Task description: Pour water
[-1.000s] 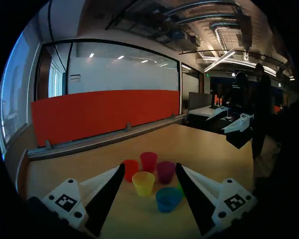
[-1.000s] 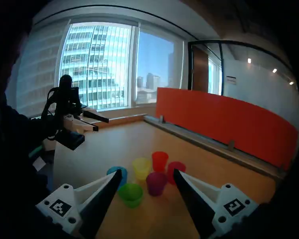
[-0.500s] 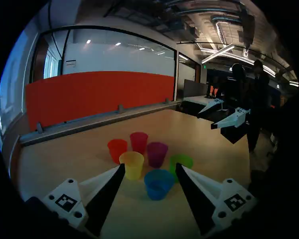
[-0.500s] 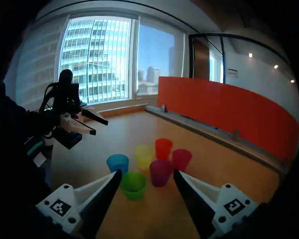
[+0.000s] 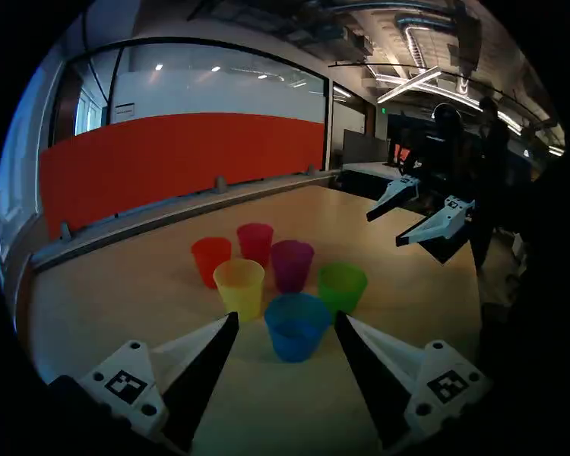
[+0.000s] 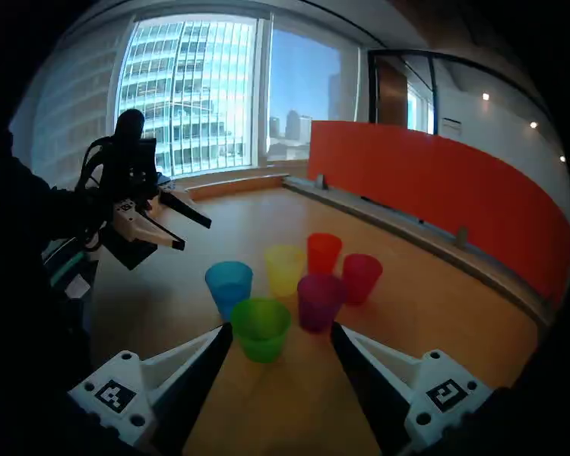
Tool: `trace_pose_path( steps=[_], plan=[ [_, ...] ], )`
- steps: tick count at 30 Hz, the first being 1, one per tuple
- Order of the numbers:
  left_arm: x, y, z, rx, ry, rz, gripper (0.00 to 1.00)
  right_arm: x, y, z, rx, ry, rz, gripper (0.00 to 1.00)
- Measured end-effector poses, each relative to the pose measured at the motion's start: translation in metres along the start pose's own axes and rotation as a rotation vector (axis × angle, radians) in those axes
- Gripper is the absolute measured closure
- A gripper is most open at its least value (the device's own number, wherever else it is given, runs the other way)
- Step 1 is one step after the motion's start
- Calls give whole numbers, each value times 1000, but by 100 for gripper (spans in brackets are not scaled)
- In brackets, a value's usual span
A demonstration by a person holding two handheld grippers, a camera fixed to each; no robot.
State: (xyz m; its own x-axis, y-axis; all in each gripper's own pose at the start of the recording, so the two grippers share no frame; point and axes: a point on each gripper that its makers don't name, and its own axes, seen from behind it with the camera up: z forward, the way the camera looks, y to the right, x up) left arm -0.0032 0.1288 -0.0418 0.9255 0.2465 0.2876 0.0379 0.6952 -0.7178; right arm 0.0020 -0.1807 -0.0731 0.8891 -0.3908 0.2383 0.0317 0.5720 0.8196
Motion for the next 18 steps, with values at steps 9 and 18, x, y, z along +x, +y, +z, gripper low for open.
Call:
trace_pose_path(
  steps=[9, 18],
  plan=[
    [-17, 5, 8, -24, -52, 32, 6, -16, -6, 13, 21, -43, -16, 0],
    [-39, 6, 20, -53, -130, 64, 6, -27, -14, 34, 53, -74, -23, 0]
  ],
)
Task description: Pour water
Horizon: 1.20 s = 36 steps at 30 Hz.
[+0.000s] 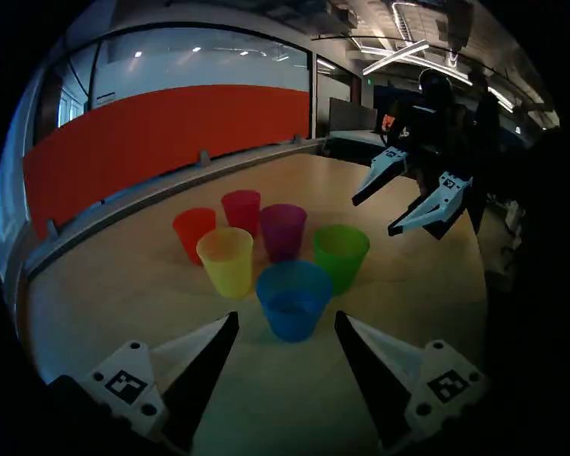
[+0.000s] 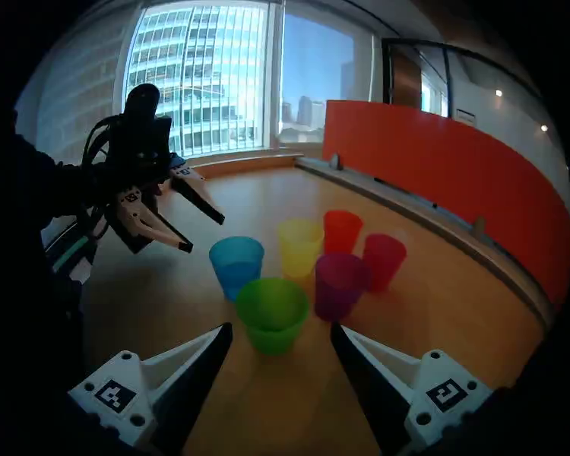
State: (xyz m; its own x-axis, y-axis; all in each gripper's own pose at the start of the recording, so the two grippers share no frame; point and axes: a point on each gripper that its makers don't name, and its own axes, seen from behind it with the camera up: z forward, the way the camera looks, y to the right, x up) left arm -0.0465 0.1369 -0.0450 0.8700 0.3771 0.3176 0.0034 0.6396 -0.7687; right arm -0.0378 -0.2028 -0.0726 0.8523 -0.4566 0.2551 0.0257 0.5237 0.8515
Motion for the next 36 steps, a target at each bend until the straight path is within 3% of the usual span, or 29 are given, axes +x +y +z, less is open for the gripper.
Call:
trace_pose_path(
  steps=[15, 36],
  plan=[
    [-22, -7, 25, -37, -106, 40, 6, -16, -6, 36, 54, -56, 1, 0],
    [-11, 8, 59, -120, -121, 54, 6, -18, -10, 66, 91, -74, -9, 0]
  ],
)
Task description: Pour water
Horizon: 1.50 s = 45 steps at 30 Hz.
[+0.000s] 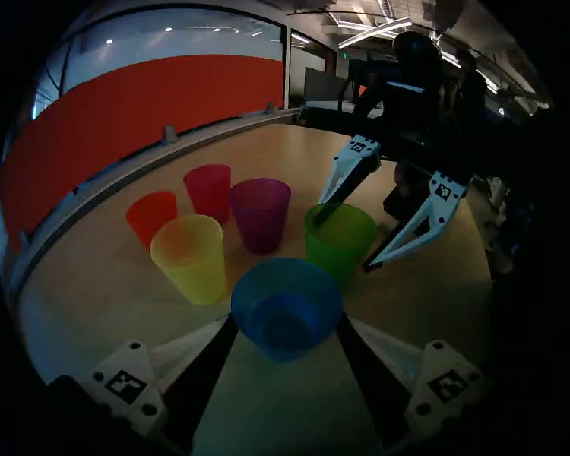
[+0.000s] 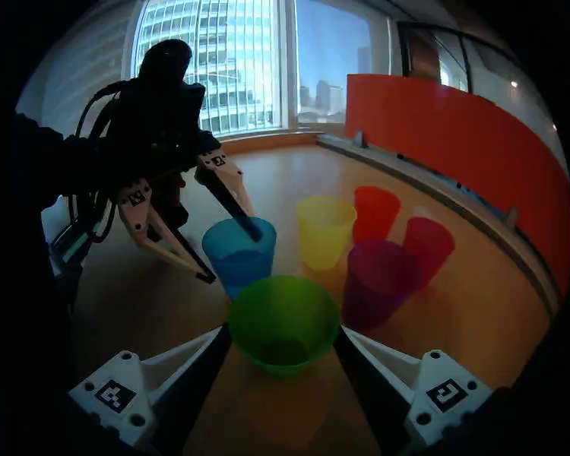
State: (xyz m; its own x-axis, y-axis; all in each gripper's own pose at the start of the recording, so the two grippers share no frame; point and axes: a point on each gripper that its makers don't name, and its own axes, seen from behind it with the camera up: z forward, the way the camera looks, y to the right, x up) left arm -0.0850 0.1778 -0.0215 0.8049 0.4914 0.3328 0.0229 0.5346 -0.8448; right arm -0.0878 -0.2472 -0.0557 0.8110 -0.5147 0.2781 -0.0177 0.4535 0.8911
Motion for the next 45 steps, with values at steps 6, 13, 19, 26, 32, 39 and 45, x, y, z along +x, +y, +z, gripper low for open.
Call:
trace_pose_path(
  steps=[6, 13, 19, 26, 32, 39, 45],
  plan=[
    [3, -1, 5, -5, 5, 0, 6, 2, 0, 2, 5, 3, 0, 0],
    [2, -2, 7, 1, 5, -7, 6, 3, 0, 4, 9, 4, -4, 0],
    [2, 0, 9, 1, 5, -4, 15, 4, 1, 5, 8, 3, -6, 0],
    [2, 0, 10, 2, 9, -13, 15, 1, 3, 9, 2, -6, -2, 9],
    [2, -1, 8, 4, 11, -20, 15, 4, 1, 7, 9, 6, 6, 10],
    [8, -2, 1, 13, 24, -24, 15, 13, 2, -4, -2, 25, 6, 10],
    [30, -4, -12, 34, 71, -31, 15, 26, 6, -17, -22, 46, 10, 10]
  ],
)
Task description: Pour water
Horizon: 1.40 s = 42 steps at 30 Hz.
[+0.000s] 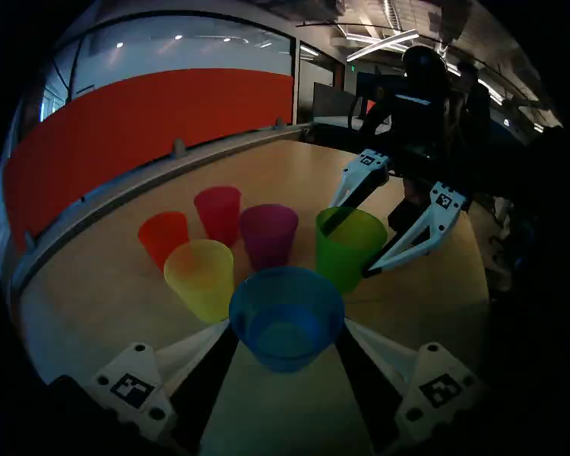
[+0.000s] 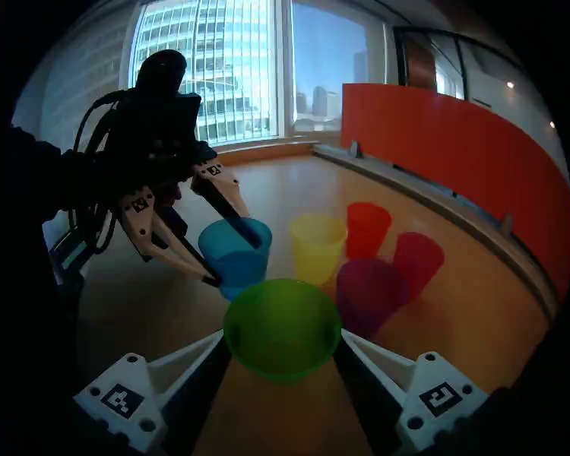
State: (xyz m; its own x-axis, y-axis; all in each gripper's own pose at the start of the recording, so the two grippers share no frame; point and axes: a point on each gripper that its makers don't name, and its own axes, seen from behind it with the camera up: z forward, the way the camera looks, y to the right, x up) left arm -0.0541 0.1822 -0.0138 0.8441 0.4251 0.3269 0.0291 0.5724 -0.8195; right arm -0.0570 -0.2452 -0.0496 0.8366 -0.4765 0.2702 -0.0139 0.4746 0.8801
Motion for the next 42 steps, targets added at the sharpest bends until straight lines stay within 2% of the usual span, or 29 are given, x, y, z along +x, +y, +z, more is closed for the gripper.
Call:
trace_pose_path(
  steps=[6, 14, 20, 29, 42],
  plan=[
    [29, -3, -15, 33, 65, 8, 15, 23, 6, -17, -27, 50, 16, 10],
    [70, -14, -38, 102, 150, 27, 15, 57, 19, -44, -74, 130, 31, 10],
    [95, -22, -51, 141, 204, 15, 15, 81, 27, -62, -106, 178, 25, 11],
    [121, -31, -63, 176, 267, 7, 16, 105, 35, -79, -142, 240, 11, 10],
    [150, -42, -73, 198, 350, -16, 15, 140, 46, -95, -187, 337, 2, 10]
  ],
)
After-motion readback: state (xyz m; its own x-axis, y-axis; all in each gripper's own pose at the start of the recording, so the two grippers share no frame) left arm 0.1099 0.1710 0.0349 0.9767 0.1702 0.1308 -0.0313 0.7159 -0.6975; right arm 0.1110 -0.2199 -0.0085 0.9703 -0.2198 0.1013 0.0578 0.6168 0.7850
